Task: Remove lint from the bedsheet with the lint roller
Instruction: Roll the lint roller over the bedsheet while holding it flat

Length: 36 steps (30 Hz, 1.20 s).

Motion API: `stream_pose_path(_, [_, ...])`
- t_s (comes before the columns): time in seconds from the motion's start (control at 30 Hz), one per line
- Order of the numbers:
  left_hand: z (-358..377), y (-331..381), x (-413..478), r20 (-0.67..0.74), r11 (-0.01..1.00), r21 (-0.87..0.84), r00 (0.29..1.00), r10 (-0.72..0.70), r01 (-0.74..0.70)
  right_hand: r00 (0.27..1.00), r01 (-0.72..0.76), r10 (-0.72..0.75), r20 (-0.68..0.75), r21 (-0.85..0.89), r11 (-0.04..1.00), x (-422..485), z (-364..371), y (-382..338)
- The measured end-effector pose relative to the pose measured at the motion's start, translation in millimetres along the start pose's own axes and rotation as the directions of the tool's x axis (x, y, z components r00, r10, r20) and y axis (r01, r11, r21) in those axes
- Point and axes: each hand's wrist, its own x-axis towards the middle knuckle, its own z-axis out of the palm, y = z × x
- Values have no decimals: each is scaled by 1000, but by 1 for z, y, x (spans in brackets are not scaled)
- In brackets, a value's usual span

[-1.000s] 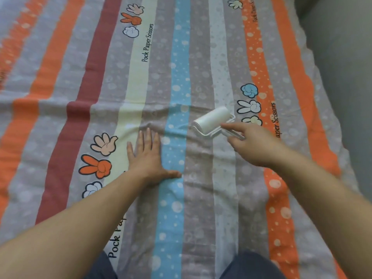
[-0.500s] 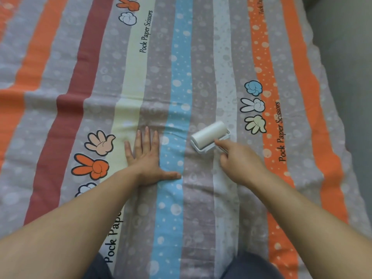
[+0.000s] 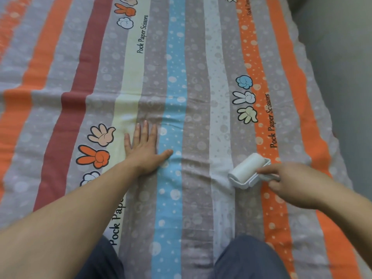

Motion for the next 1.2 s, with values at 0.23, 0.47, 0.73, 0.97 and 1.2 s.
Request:
stream_pose_path(0.23, [7,-8,-11,-42,970,8,969,-243,243,936,202,-120,-332,226,953,50,-49,-92])
stream_pose_path(0.47, [11,-17,-1,45,980,-37,980,-192,194,923,283,-171,-344,307,909,147,-48,-180])
stream_pose_path(0.73, [7,-20,0,75,981,-124,987,-143,151,953,195,-118,-280,266,944,96,3,-126])
stream_pose_path(0.97, [8,-19,-5,26,985,-83,989,-148,149,980,112,-86,-182,138,984,33,45,-66])
stream_pose_path(1.2, [7,-20,-17,-38,991,-33,991,-130,129,998,39,-39,-46,16,999,-7,36,-36])
